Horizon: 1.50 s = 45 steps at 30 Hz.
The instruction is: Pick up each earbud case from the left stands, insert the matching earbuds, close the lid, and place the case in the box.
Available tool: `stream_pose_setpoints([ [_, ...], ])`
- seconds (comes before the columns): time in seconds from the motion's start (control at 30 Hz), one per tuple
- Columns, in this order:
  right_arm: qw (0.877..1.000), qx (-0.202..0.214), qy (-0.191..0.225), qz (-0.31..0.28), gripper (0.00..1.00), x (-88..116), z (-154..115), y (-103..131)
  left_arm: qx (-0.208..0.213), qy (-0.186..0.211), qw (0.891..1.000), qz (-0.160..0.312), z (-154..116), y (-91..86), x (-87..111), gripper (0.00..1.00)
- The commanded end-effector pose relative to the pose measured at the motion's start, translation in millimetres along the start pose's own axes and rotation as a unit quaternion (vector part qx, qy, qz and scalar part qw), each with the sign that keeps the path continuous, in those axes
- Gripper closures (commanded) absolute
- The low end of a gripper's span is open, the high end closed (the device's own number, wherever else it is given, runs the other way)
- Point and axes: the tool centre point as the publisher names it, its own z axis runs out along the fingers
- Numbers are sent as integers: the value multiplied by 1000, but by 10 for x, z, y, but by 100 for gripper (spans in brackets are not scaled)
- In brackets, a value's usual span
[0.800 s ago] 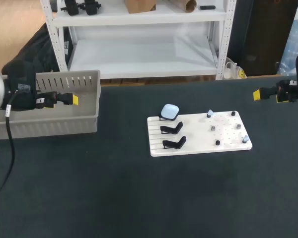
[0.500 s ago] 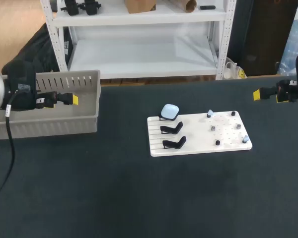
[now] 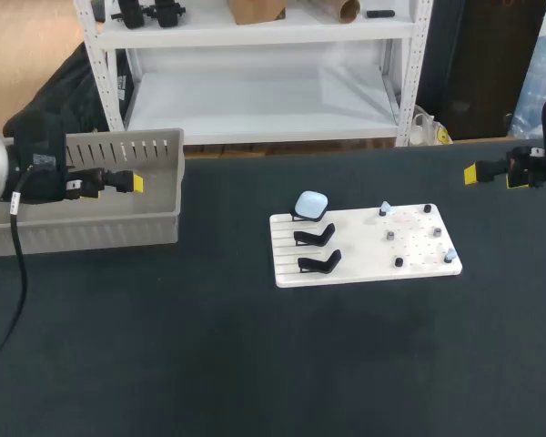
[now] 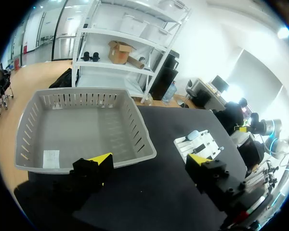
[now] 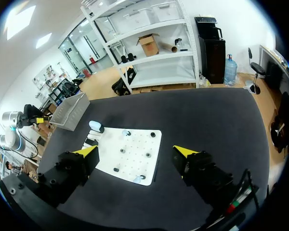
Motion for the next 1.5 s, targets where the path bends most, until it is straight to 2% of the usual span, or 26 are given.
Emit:
stream_pose_setpoints([
  [0.03,1000,-1,0,-1,0,-1,5,-8,-2,3,1000,0,1,-8,-14,0],
  [0.33,1000,-1,0,-1,0,-1,5,-8,-2,3,1000,0,1,-8,-14,0],
  [0.53,1000,-1,0,-1,0,-1,5,-8,41,-11,996,74,47,-204,-153,0],
  [0.7,1000,-1,0,-1,0,-1,5,-8,91,-22,986,136,115,-355,-288,0],
  [0.87,1000,-1,0,-1,0,-1,5,-8,141,-40,966,214,167,-498,-401,0],
  [1.03,1000,-1,0,-1,0,-1,5,-8,183,-52,938,290,260,-644,-515,0],
  [1.2,1000,-1,0,-1,0,-1,5,-8,216,-44,913,343,442,-764,-581,0],
  [1.23,1000,-1,0,-1,0,-1,5,-8,227,-41,904,361,495,-789,-594,0],
  [1.33,1000,-1,0,-1,0,-1,5,-8,242,-40,888,390,655,-844,-613,0],
  [1.5,1000,-1,0,-1,0,-1,5,-8,267,-43,864,425,870,-887,-633,0],
])
